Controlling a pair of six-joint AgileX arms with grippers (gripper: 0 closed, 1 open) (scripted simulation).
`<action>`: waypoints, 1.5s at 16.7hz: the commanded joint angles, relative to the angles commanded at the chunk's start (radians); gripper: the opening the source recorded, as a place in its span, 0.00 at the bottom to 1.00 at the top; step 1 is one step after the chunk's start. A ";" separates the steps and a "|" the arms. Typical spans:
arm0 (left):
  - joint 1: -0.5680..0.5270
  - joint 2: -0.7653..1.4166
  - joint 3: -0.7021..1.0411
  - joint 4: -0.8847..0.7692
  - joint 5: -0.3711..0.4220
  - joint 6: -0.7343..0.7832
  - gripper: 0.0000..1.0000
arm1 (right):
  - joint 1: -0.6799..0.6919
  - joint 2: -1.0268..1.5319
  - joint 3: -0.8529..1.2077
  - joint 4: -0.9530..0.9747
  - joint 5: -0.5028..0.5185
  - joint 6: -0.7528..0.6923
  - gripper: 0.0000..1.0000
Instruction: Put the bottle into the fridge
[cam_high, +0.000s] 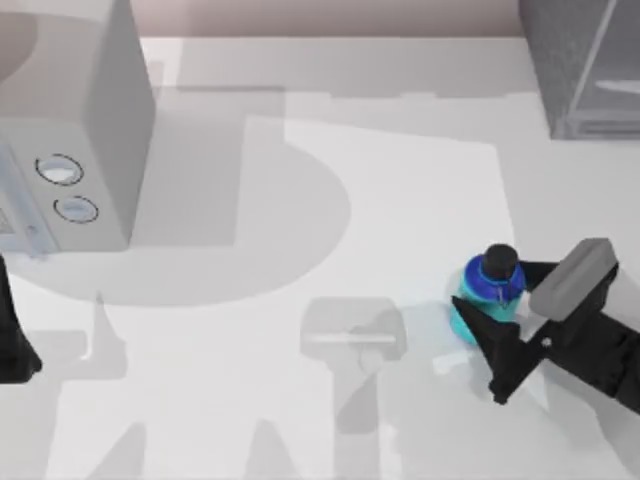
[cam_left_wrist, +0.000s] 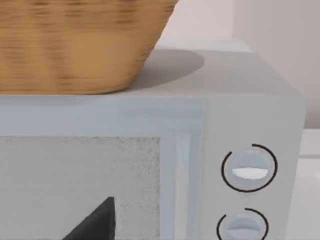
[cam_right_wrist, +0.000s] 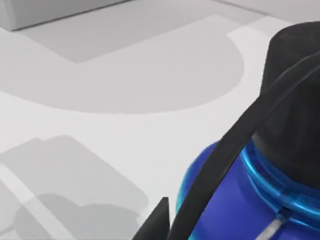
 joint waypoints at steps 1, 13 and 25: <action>0.000 0.000 0.000 0.000 0.000 0.000 1.00 | -0.024 -0.023 -0.004 -0.023 -0.023 -0.014 0.01; 0.000 0.000 0.000 0.000 0.000 0.000 1.00 | -0.453 -0.444 -0.033 -0.497 -0.445 -0.138 0.01; 0.000 0.000 0.000 0.000 0.000 0.000 1.00 | -0.412 -0.732 -0.094 -0.746 -0.273 -0.077 0.01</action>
